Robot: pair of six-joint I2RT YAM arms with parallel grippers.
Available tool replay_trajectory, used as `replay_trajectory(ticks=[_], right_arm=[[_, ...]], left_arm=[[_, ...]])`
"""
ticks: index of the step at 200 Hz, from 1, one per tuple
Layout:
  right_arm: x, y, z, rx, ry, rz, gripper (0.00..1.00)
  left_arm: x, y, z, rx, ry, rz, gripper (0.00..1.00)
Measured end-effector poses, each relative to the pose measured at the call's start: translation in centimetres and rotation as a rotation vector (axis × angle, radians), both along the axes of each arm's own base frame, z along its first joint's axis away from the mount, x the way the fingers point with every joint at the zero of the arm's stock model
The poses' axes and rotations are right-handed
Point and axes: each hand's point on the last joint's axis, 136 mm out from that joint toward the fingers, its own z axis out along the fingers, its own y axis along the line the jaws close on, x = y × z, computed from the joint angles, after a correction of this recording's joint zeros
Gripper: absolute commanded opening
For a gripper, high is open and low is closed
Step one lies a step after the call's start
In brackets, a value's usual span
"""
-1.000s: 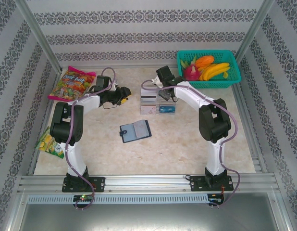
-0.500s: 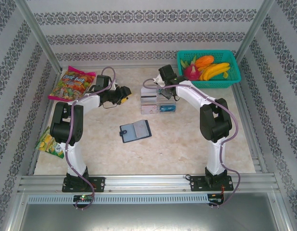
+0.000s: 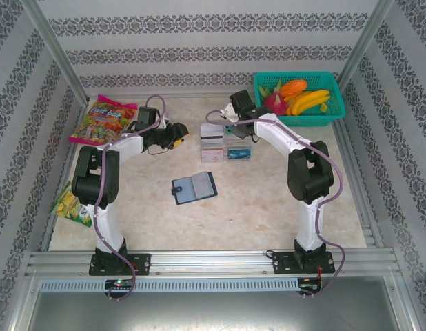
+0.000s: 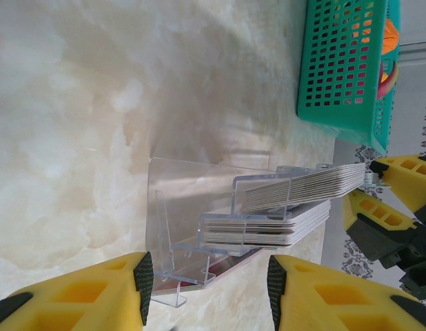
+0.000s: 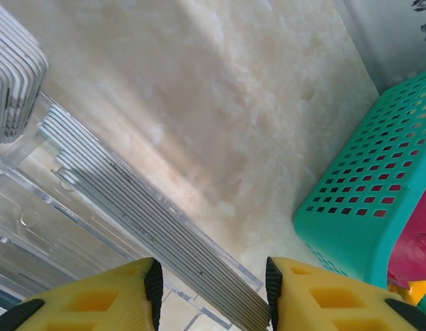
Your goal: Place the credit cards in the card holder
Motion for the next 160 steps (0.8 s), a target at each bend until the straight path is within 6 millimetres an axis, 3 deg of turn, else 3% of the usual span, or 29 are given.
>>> replay_trajectory(ticks=[55,160], right_arm=[[-0.5,0.3,0.4,0.016,0.015,0.031,0.29],[-0.8,0.1,1.1,0.098,0.067,0.053,0.23]], left_arm=[[0.1,-0.1,0.2,-0.001,-0.004,-0.001,0.50],[0.1,-0.2,0.3,-0.003,-0.005,-0.005,0.50]])
